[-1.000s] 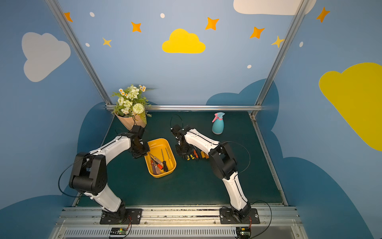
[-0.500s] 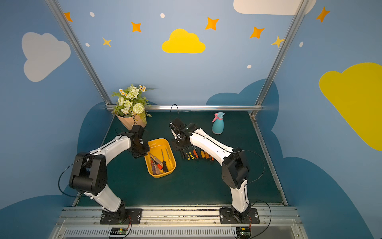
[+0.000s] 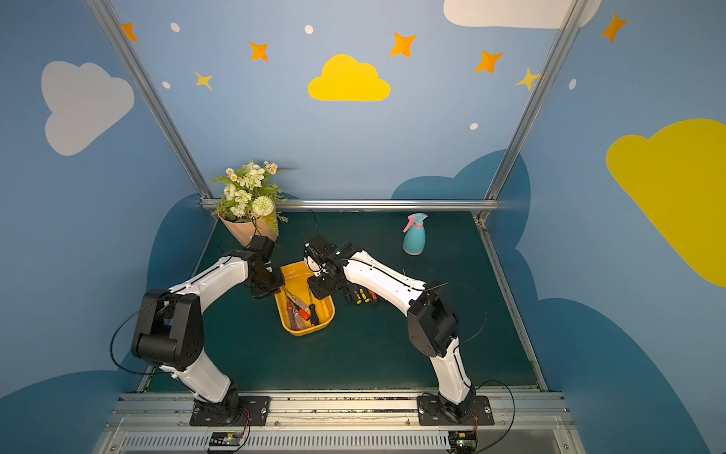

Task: Take out the screwdriver from the storage box
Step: Pick up the screwdriver from the storage box.

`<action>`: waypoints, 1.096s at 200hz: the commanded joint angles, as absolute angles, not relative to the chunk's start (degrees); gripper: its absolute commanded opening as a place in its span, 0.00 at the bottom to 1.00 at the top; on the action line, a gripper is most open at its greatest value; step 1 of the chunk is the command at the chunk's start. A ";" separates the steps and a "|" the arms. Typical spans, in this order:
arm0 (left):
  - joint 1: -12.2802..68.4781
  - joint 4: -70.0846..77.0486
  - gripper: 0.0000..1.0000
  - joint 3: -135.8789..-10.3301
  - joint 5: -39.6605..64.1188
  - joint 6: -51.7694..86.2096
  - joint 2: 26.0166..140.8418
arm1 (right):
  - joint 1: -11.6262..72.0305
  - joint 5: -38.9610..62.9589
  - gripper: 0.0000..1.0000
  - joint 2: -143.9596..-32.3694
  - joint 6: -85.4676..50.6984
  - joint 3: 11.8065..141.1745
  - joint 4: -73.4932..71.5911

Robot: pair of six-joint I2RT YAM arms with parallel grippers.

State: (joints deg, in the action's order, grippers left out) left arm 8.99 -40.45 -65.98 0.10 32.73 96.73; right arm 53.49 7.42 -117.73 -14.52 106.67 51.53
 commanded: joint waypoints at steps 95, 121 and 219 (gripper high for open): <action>9.23 -40.27 0.02 -67.16 2.82 32.79 95.85 | 55.50 11.64 0.43 -129.49 -15.84 113.49 57.48; 9.23 -39.24 0.02 -66.28 3.31 33.22 95.26 | 55.90 12.35 0.44 -131.23 -15.73 115.08 58.23; 9.30 -38.94 0.03 -66.56 4.05 33.02 96.05 | 56.25 11.26 0.41 -138.84 -16.68 120.14 63.85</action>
State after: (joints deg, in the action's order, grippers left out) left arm 9.21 -39.03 -65.89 1.15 32.60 96.75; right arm 56.10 13.17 -136.33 -16.12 118.76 59.27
